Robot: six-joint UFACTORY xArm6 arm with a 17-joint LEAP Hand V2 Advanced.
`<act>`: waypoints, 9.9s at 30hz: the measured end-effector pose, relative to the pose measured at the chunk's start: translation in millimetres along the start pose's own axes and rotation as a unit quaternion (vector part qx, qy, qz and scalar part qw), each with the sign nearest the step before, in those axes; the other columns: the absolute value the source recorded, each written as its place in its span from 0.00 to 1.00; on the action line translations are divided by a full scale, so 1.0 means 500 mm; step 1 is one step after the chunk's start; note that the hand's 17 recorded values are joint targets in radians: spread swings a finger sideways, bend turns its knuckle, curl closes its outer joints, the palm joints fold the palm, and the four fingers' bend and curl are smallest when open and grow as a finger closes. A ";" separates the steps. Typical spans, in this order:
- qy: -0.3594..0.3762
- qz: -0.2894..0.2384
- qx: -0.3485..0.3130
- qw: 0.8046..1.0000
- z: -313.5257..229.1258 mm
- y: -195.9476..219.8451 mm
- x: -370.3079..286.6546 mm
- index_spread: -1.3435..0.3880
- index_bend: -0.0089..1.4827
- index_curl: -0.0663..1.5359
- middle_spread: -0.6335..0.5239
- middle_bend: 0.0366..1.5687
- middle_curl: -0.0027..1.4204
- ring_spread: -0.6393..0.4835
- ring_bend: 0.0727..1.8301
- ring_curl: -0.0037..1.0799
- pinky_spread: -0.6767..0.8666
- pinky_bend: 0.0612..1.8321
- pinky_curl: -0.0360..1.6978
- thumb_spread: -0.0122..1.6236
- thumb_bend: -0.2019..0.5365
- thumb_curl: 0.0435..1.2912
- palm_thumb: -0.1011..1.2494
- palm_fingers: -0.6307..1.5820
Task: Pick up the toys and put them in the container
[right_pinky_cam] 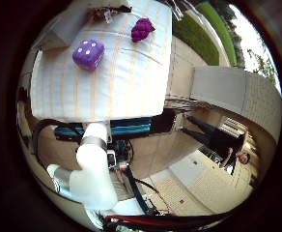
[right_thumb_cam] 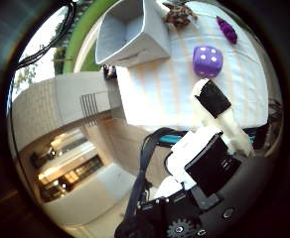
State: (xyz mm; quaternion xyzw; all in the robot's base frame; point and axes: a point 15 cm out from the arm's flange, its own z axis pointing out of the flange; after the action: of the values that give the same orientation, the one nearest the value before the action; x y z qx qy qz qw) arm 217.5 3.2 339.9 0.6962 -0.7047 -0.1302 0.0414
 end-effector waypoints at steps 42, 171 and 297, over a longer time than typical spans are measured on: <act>0.037 0.003 0.002 0.999 0.301 -0.257 0.116 0.72 0.13 0.23 0.51 0.16 0.26 0.81 0.27 0.33 0.69 0.18 0.11 0.71 0.24 0.24 0.51 0.56; 0.143 -0.100 0.030 0.984 0.098 -0.455 0.397 0.50 0.11 0.19 0.41 0.51 0.45 0.62 0.61 0.55 0.69 0.37 0.20 0.66 0.24 0.35 0.76 0.78; 0.032 -0.132 -0.032 0.990 0.072 -0.542 0.130 0.33 0.22 0.15 0.35 0.66 0.62 0.52 0.69 0.69 0.61 0.66 0.40 0.73 0.26 0.41 0.84 0.76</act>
State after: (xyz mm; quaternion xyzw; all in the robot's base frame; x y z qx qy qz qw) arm 470.1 -55.8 231.8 0.7855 -0.6002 -0.1345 0.0683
